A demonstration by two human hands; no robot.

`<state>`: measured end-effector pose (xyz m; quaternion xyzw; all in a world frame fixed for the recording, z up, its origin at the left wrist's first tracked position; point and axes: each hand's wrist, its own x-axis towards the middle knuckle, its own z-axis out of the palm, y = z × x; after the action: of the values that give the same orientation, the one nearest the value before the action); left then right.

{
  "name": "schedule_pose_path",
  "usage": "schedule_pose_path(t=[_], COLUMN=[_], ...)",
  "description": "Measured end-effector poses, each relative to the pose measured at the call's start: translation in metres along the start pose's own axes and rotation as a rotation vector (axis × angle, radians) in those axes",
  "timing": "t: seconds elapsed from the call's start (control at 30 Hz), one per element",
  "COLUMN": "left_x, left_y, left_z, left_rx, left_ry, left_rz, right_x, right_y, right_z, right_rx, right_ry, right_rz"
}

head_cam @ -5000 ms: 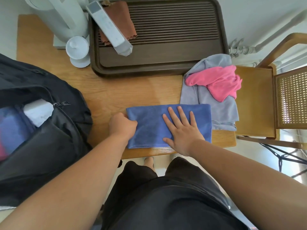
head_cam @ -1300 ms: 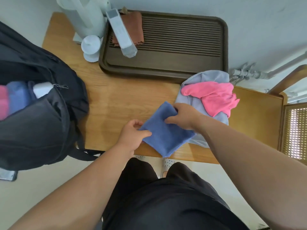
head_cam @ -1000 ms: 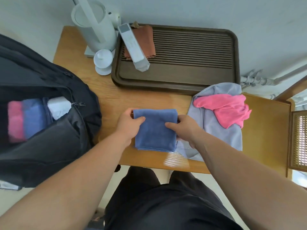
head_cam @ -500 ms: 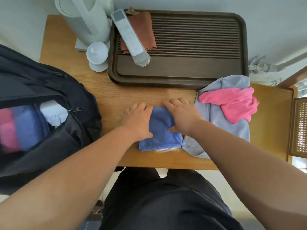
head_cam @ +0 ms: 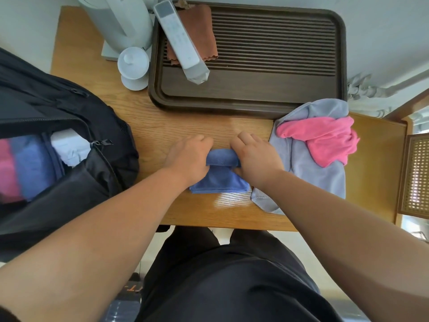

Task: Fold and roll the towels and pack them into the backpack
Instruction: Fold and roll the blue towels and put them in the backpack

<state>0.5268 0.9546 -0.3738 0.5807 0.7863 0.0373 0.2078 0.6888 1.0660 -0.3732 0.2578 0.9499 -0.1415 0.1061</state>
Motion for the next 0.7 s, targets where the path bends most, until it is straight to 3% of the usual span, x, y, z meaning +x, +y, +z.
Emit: schedule_pose_path(t=[0.17,0.33,0.53,0.7], left_x=[-0.004,-0.035,-0.082,-0.093], left_y=[0.005,0.013,0.022,0.028], left_z=[0.002,0.009,0.037,0.053], left_rx=[0.067,0.091,0.157,0.176], left_ry=[0.087,0.106,-0.007,-0.111], left_rz=[-0.002,0.065,0.040,0.003], right_x=[-0.016,-0.020,-0.044,-0.067], right_y=[0.003,-0.009,-0.012,-0.003], right_z=[-0.001,0.017,0.040,0.047], right_rx=[-0.029,-0.072,-0.129,-0.116], right_ry=[-0.052,0.082,0.270,0.181], right_rz=[-0.024,-0.072,-0.118,-0.162])
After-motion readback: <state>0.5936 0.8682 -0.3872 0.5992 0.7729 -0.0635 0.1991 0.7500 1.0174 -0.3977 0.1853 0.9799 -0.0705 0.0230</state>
